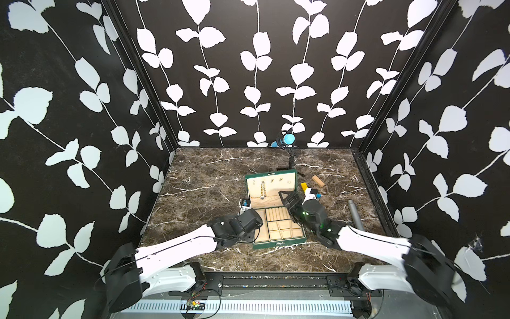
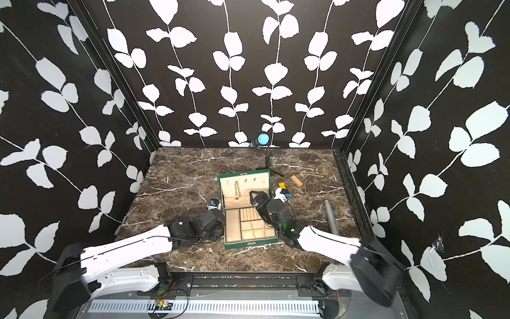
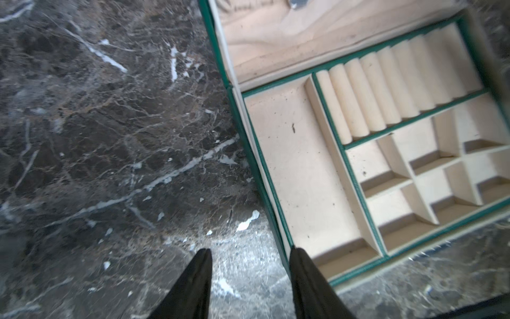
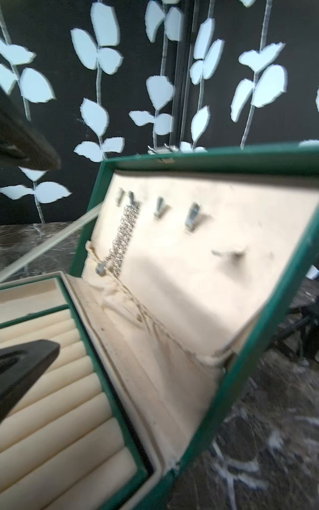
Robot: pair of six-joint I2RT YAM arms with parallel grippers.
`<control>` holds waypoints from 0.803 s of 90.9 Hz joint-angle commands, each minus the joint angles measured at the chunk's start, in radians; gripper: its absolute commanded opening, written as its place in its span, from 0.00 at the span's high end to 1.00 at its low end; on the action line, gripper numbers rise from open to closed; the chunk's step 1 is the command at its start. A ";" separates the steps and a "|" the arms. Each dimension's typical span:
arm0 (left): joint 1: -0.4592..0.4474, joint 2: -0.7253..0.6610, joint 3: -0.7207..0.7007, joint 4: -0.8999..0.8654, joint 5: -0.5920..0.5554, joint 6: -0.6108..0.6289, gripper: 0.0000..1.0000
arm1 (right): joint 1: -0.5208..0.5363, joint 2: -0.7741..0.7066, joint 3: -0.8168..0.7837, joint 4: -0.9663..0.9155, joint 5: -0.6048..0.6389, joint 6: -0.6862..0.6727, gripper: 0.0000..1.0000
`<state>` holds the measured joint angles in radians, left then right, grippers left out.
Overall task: Put jewelry chain into jewelry box
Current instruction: Reset both arms
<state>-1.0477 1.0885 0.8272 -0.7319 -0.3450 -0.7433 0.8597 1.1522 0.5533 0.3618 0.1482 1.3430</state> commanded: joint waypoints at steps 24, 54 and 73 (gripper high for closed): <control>-0.002 -0.087 0.150 -0.048 -0.488 0.076 0.02 | 0.009 -0.288 0.074 -0.385 0.557 -0.637 0.00; 0.394 0.039 0.115 0.276 -0.601 0.348 0.02 | -0.348 -0.156 -0.006 -0.041 0.514 -1.196 0.01; 0.501 0.234 0.029 0.754 -0.690 0.755 0.01 | -0.618 -0.076 -0.007 -0.055 0.232 -1.298 0.01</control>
<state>-0.5896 1.2678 0.9363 -0.3321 -0.9936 -0.3004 0.3141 1.0595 0.5545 0.2401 0.5385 0.1806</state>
